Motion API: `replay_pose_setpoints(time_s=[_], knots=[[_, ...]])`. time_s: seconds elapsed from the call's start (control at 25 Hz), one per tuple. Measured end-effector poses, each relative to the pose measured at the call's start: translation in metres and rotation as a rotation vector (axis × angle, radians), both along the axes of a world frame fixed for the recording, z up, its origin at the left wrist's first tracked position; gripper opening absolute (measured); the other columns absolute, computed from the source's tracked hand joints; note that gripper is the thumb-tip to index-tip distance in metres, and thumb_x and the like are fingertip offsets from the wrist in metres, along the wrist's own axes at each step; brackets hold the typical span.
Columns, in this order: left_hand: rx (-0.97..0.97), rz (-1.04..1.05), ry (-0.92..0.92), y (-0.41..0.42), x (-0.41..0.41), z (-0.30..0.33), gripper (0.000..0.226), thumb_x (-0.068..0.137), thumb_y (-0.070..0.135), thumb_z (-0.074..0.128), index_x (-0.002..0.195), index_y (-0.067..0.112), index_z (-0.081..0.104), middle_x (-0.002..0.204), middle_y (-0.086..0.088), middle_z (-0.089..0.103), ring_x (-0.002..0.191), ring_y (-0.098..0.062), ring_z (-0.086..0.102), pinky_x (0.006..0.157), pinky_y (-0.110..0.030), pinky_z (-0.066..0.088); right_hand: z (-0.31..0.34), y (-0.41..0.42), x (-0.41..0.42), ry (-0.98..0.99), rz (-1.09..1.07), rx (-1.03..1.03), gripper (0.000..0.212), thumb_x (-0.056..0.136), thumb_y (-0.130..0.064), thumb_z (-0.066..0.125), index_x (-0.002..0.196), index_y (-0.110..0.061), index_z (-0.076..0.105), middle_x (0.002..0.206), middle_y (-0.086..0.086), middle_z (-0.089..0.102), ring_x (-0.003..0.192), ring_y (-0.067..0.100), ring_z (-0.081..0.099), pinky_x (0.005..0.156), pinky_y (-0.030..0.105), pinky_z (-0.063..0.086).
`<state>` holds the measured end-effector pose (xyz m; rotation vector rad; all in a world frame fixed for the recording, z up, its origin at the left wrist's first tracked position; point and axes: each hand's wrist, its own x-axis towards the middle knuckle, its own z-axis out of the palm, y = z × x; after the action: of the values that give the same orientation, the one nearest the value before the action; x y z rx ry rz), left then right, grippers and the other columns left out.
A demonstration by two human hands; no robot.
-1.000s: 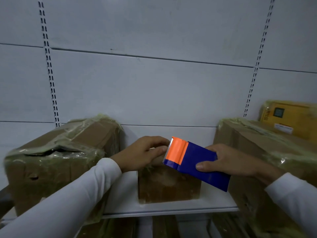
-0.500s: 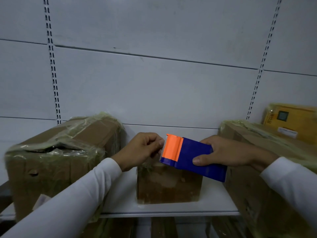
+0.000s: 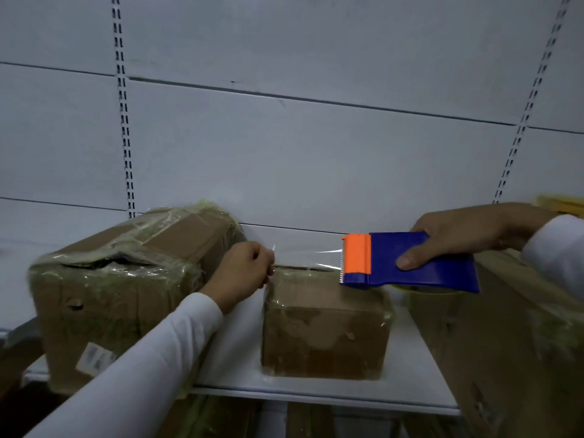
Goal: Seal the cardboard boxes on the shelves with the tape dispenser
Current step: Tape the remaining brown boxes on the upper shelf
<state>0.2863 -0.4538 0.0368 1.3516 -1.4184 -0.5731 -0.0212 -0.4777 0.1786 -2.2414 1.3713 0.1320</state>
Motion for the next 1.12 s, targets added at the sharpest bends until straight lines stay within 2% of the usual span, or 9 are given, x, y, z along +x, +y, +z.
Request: replay_pose_setpoints(time_s=[0.12, 0.24, 0.36, 0.44, 0.56, 0.72, 0.8, 0.96, 1.12], knots=[[0.007, 0.108, 0.042, -0.006, 0.004, -0.004, 0.031, 0.096, 0.016, 0.048, 0.067, 0.009, 0.059, 0.063, -0.006, 0.061, 0.052, -0.015, 0.056, 0.054, -0.027, 0.048, 0.002, -0.018, 0.019, 0.051, 0.005, -0.017, 0.065, 0.065, -0.061, 0.069, 0.106, -0.01, 0.069, 0.095, 0.006, 0.077, 0.083, 0.021, 0.073, 0.072, 0.026, 0.056], [0.034, 0.175, 0.045, -0.009, 0.004, -0.007, 0.034, 0.096, 0.015, 0.048, 0.065, 0.004, 0.058, 0.059, -0.008, 0.056, 0.05, -0.015, 0.052, 0.05, -0.027, 0.047, 0.001, -0.031, 0.031, 0.099, 0.01, -0.007, 0.067, 0.064, -0.062, 0.067, 0.108, -0.012, 0.067, 0.096, 0.003, 0.077, 0.082, 0.016, 0.074, 0.07, 0.022, 0.056], [0.08, 0.235, 0.033, -0.016, 0.002, -0.013, 0.033, 0.096, 0.017, 0.048, 0.079, -0.008, 0.061, 0.067, -0.015, 0.056, 0.061, -0.023, 0.053, 0.066, -0.038, 0.05, 0.0, -0.045, 0.038, 0.121, 0.001, 0.008, 0.06, 0.069, -0.061, 0.068, 0.108, -0.015, 0.067, 0.094, 0.001, 0.078, 0.081, 0.015, 0.074, 0.068, 0.022, 0.055], [0.113, 0.257, 0.036, -0.021, 0.002, -0.019, 0.032, 0.096, 0.016, 0.049, 0.084, -0.01, 0.062, 0.071, -0.018, 0.057, 0.065, -0.024, 0.053, 0.068, -0.038, 0.049, -0.005, -0.053, 0.044, 0.144, -0.016, 0.026, 0.055, 0.072, -0.059, 0.069, 0.107, -0.017, 0.066, 0.092, 0.0, 0.078, 0.081, 0.015, 0.074, 0.067, 0.023, 0.055], [0.146, 0.282, 0.077, -0.026, 0.003, -0.026, 0.032, 0.097, 0.015, 0.049, 0.081, -0.01, 0.063, 0.069, -0.017, 0.055, 0.062, -0.023, 0.05, 0.062, -0.032, 0.044, -0.015, -0.061, 0.055, 0.173, -0.036, 0.047, 0.061, 0.065, -0.06, 0.071, 0.108, -0.018, 0.065, 0.097, 0.001, 0.076, 0.087, 0.016, 0.073, 0.069, 0.024, 0.056], [0.163, 0.292, 0.148, -0.031, 0.004, -0.035, 0.03, 0.095, 0.012, 0.051, 0.069, -0.001, 0.058, 0.054, -0.01, 0.045, 0.05, -0.017, 0.042, 0.051, -0.025, 0.035, -0.024, -0.069, 0.066, 0.213, -0.06, 0.063, 0.071, 0.059, -0.063, 0.071, 0.111, -0.015, 0.063, 0.105, 0.006, 0.074, 0.091, 0.019, 0.071, 0.07, 0.024, 0.056], [0.179, 0.281, 0.17, -0.033, 0.005, -0.039, 0.03, 0.094, 0.011, 0.053, 0.067, 0.0, 0.056, 0.05, -0.007, 0.044, 0.047, -0.015, 0.04, 0.051, -0.023, 0.034, -0.027, -0.071, 0.07, 0.239, -0.075, 0.073, 0.068, 0.062, -0.062, 0.072, 0.11, -0.015, 0.063, 0.104, 0.006, 0.074, 0.091, 0.02, 0.071, 0.069, 0.024, 0.056], [0.224, 0.256, 0.153, -0.031, 0.008, -0.048, 0.026, 0.094, 0.009, 0.052, 0.068, 0.004, 0.054, 0.061, -0.011, 0.039, 0.052, -0.019, 0.039, 0.054, -0.027, 0.036, -0.031, -0.074, 0.078, 0.282, -0.114, 0.076, 0.051, 0.075, -0.057, 0.072, 0.105, -0.016, 0.062, 0.097, 0.004, 0.073, 0.086, 0.019, 0.07, 0.062, 0.023, 0.056], [0.245, 0.25, 0.169, -0.031, 0.009, -0.051, 0.021, 0.092, 0.006, 0.053, 0.072, 0.003, 0.059, 0.061, -0.011, 0.043, 0.049, -0.019, 0.042, 0.05, -0.028, 0.038, -0.033, -0.074, 0.081, 0.308, -0.127, 0.074, 0.049, 0.075, -0.056, 0.073, 0.103, -0.017, 0.063, 0.094, 0.003, 0.073, 0.082, 0.018, 0.071, 0.059, 0.022, 0.055]])
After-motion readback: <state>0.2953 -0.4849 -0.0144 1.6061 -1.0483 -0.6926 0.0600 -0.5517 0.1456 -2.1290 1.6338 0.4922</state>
